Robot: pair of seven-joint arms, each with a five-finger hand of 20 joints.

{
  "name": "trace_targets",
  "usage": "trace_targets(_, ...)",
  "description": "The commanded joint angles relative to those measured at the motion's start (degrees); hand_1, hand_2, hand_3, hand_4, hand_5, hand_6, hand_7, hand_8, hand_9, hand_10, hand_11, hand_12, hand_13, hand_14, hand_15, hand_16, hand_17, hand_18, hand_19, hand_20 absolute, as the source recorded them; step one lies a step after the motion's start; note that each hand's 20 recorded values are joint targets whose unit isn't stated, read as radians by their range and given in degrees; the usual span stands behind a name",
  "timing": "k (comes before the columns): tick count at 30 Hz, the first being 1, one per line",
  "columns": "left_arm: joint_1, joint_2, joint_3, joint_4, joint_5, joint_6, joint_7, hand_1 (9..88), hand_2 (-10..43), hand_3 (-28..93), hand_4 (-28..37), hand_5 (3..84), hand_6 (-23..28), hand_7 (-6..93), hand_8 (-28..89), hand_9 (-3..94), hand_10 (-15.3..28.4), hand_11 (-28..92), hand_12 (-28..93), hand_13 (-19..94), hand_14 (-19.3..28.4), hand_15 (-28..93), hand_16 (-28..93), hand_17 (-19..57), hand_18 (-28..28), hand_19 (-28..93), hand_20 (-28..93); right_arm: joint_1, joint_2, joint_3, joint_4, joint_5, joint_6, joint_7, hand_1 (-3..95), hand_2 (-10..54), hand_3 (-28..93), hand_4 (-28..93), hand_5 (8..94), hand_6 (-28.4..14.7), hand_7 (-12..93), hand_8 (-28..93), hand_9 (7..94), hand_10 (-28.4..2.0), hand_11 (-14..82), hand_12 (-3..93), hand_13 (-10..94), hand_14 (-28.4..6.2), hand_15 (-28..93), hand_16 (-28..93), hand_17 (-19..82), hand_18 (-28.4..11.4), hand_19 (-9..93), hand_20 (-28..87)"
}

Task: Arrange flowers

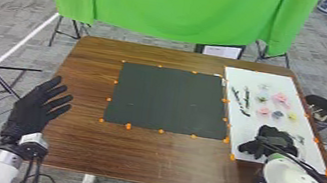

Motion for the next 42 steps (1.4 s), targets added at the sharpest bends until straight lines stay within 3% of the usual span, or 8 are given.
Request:
trace_targets(1, 0.23, -0.3, 0.24, 0.01, -0.3, -0.47, -0.72, 25.4, -5.2, 68, -28.3, 27.7, 4.3, 19.9, -11, 23.6, 11.5, 20, 17, 18, 16.3, 33, -1, -9.3, 20.4, 40, 11, 0.93, 0.46, -2.81, 4.37, -2.04, -0.72, 0.66, 39.2, -9.5, 67, -28, 81.0, 1.5, 36, 3, 80.5, -7.9, 69.2, 66.3, 76, -9.6, 88, 45, 37, -21.8, 88, 41)
trace_targets(14, 0.62, -0.69, 0.28, -0.23, -0.37, -0.06, -0.63, 25.0, -5.0, 69, -28.3, 27.7, 4.3, 19.9, -11, 23.7, 11.7, 20, 17, 18, 16.3, 33, -1, -9.4, 20.6, 40, 11, -2.16, 0.05, -0.93, 6.51, 1.64, 6.8, -8.08, 43.8, -9.5, 88, -24, 78.8, -2.5, 43, 21, 80.8, -7.1, 71.9, 68.3, 74, -9.7, 90, 50, 34, -20.2, 85, 45)
trace_targets(26, 0.69, -1.03, 0.05, -0.32, -0.32, -0.08, -0.7, 25.2, -4.8, 69, -28.3, 27.8, 4.4, 19.8, -11, 23.7, 11.6, 20, 17, 18, 16.3, 33, -1, -9.4, 20.6, 40, 11, -4.53, 1.64, 0.81, 5.92, -2.62, 27.84, -15.11, 33.4, -9.5, 93, -3, 72.3, -5.3, 60, 30, 81.4, -7.3, 81.0, 68.5, 75, -10.0, 93, 50, 36, -21.1, 86, 48)
trace_targets(35, 0.48, -0.52, -0.14, -0.22, -0.24, -0.46, -0.58, 25.3, -4.8, 69, -28.3, 27.7, 4.3, 19.9, -11, 23.8, 11.6, 20, 17, 18, 16.3, 33, -1, -9.4, 20.6, 40, 11, -2.26, 1.7, 0.6, 2.12, -3.78, 22.96, -8.98, 33.8, -9.5, 93, -7, 72.6, -4.4, 60, 31, 81.6, -7.1, 80.9, 68.0, 75, -9.8, 93, 50, 36, -21.1, 86, 47)
trace_targets(37, 0.48, -0.42, -0.11, -0.17, -0.3, -0.5, -0.71, 25.2, -4.8, 69, -28.3, 27.7, 4.4, 19.9, -11, 23.7, 11.6, 20, 17, 18, 16.3, 33, -1, -9.4, 20.6, 40, 11, -1.92, 1.01, 1.56, 0.39, -3.55, 15.11, -5.67, 34.4, -9.5, 88, -19, 72.7, -0.8, 56, 26, 81.6, -7.1, 78.4, 69.3, 75, -9.9, 93, 49, 36, -21.1, 86, 46)
trace_targets(38, 0.54, -0.42, -0.13, -0.2, -0.24, -0.43, -0.71, 25.3, -4.8, 69, -28.3, 27.7, 4.4, 19.9, -11, 23.7, 11.6, 20, 17, 18, 16.3, 33, -1, -9.4, 20.6, 40, 11, -2.1, 1.02, 1.79, -0.08, -2.73, 14.22, -5.06, 30.5, -9.5, 87, -25, 73.2, -0.3, 51, 22, 81.0, -7.3, 75.8, 71.0, 74, -10.2, 93, 49, 35, -21.2, 86, 46)
trace_targets(40, 0.56, -0.34, -0.15, -0.17, -0.32, -0.41, -0.76, 25.3, -4.8, 69, -28.3, 27.8, 4.3, 19.9, -11, 23.7, 11.6, 20, 17, 18, 16.4, 33, -1, -9.4, 20.6, 40, 11, -2.21, 0.79, 2.04, -0.38, -3.49, 12.24, -3.83, 21.8, -9.5, 84, -28, 74.5, -0.3, 44, -7, 79.2, -7.8, 73.9, 72.0, 73, -10.2, 91, 49, 34, -21.3, 85, 46)
trace_targets(42, 0.71, -0.36, -0.29, -0.18, -0.24, -0.54, -0.89, 25.2, -4.8, 69, -28.3, 27.7, 4.4, 19.9, -11, 23.7, 11.6, 20, 17, 18, 16.4, 33, -1, -9.4, 20.6, 40, 11, -1.89, 0.61, 2.44, -1.39, -1.73, 6.73, -1.73, 19.7, -9.5, 81, -28, 74.8, -0.6, 38, -11, 78.3, -8.1, 73.2, 72.2, 72, -10.4, 91, 49, 34, -21.5, 85, 46)
